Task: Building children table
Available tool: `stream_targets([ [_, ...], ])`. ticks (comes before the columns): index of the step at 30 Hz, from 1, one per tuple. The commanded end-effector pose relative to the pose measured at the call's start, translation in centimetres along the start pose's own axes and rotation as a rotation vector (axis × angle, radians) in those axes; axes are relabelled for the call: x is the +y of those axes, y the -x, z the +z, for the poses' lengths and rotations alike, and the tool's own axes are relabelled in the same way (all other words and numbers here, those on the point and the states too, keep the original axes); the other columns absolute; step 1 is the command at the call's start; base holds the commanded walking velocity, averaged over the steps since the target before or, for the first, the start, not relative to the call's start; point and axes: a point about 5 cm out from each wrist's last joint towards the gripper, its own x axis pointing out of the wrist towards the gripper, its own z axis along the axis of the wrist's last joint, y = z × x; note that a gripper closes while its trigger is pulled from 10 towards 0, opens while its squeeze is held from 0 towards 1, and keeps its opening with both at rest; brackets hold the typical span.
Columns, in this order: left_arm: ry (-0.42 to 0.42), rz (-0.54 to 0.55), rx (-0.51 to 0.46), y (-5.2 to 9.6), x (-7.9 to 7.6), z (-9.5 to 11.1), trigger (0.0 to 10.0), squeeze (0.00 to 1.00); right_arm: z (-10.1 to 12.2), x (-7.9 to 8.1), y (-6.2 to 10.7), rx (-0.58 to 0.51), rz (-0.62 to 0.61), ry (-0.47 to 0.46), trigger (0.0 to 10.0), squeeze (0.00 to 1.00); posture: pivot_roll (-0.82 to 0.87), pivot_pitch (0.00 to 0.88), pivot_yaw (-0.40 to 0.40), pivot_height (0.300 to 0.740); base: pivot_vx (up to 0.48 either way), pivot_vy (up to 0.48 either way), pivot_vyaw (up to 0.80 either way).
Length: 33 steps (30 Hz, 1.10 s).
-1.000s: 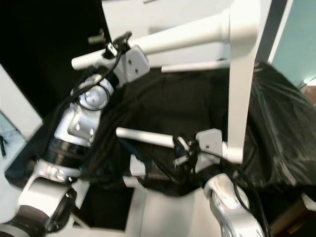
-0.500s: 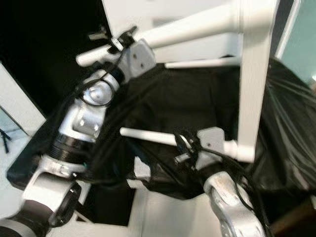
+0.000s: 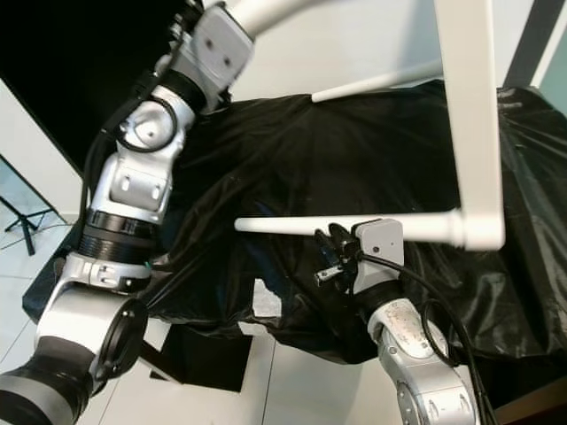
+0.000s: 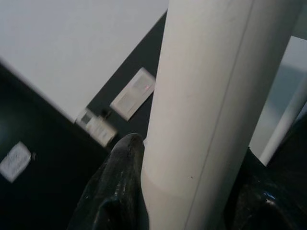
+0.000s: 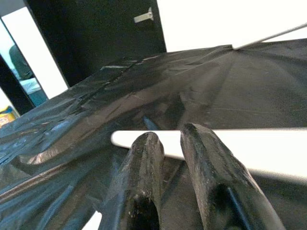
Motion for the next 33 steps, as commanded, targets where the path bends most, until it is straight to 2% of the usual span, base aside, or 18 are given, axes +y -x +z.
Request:
stream_targets([
  [1, 0.679, -0.41, 0.558, 3.4, -8.2, -9.5, 10.0, 0.0, 0.1, 0.1, -0.2, -0.01, 0.007, -0.001, 10.0, 0.0, -0.05, 0.03, 0.047, 0.74, 0.0, 0.0, 0.0],
  [3, 0.679, -0.41, 0.558, 3.4, -8.2, -9.5, 10.0, 0.0, 0.1, 0.1, -0.2, -0.01, 0.007, -0.001, 10.0, 0.0, -0.05, 0.03, 0.047, 0.74, 0.0, 0.0, 0.0],
  [5, 0.755, -0.401, 0.547, 3.2, -7.8, -9.2, 10.0, 0.0, 0.2, 0.1, -0.2, -0.012, 0.004, 0.001, 10.0, 0.0, -0.05, 0.029, 0.045, 0.74, 0.0, 0.0, 0.0],
  [7, 0.775, -0.404, 0.544, 3.3, -7.8, -9.1, 10.0, 0.0, 0.2, 0.1, -0.2, -0.012, 0.003, 0.003, 10.0, 0.0, -0.05, 0.029, 0.045, 0.74, 0.0, 0.0, 0.0],
  [11, 0.86, -0.444, 0.53, 3.7, -8.3, -8.7, 10.0, 0.0, 0.3, -0.1, -0.2, -0.012, 0.0, 0.012, 10.0, 0.0, -0.05, 0.031, 0.04, 0.74, 0.0, 0.0, 0.0],
  [16, 0.906, -0.486, 0.499, 4.1, -8.7, -8.3, 10.0, 0.0, 0.3, -0.3, -0.2, -0.011, -0.002, 0.017, 10.0, 0.0, -0.05, 0.034, 0.035, 0.74, 0.0, 0.0, 0.0],
  [18, 0.915, -0.525, 0.465, 4.4, -9.0, -7.9, 10.0, 0.0, 0.2, -0.4, -0.3, -0.008, -0.002, 0.022, 10.0, 0.0, -0.05, 0.034, 0.033, 0.74, 0.0, 0.0, 0.0],
  [23, 0.929, -0.525, 0.454, 4.2, -8.7, -7.4, 10.0, 0.0, 0.2, -0.7, -0.4, -0.006, -0.009, 0.027, 10.0, 0.0, -0.05, 0.034, 0.032, 0.74, 0.0, 0.0, 0.0],
  [27, 0.873, -0.532, 0.405, 4.2, -8.6, -7.0, 10.0, 0.0, 0.1, -1.0, -0.5, -0.002, -0.021, 0.035, 10.0, 0.0, -0.05, 0.034, 0.035, 0.74, 0.0, 0.0, 0.0],
  [28, 0.822, -0.529, 0.398, 4.3, -8.8, -7.1, 10.0, 1.0, 0.0, -1.2, -0.5, 0.0, -0.029, 0.038, 10.0, 0.0, -0.05, 0.034, 0.034, 0.74, 0.0, 0.0, 0.0],
  [30, 0.753, -0.534, 0.391, 4.6, -8.8, -7.5, 10.0, 1.0, 0.0, -1.3, -0.5, 0.004, -0.038, 0.043, 10.0, 0.0, -0.06, 0.034, 0.035, 0.74, 0.0, 0.0, 0.0],
  [31, 0.692, -0.535, 0.398, 4.9, -8.6, -7.8, 10.0, 0.78, -0.1, -1.4, -0.6, 0.008, -0.042, 0.048, 10.0, 0.0, -0.06, 0.035, 0.032, 0.74, 0.0, 0.0, 0.0],
  [32, 0.667, -0.538, 0.399, 5.1, -8.6, -7.9, 10.0, 0.0, -0.1, -1.4, -0.6, 0.009, -0.044, 0.05, 10.0, 0.0, -0.06, 0.035, 0.032, 0.74, 0.0, 0.0, 0.0],
  [33, 0.622, -0.541, 0.406, 5.5, -8.9, -8.3, 10.0, 0.0, -0.1, -1.4, -0.6, 0.012, -0.046, 0.055, 10.0, 0.0, -0.06, 0.037, 0.03, 0.74, 0.0, 0.0, 0.0],
])
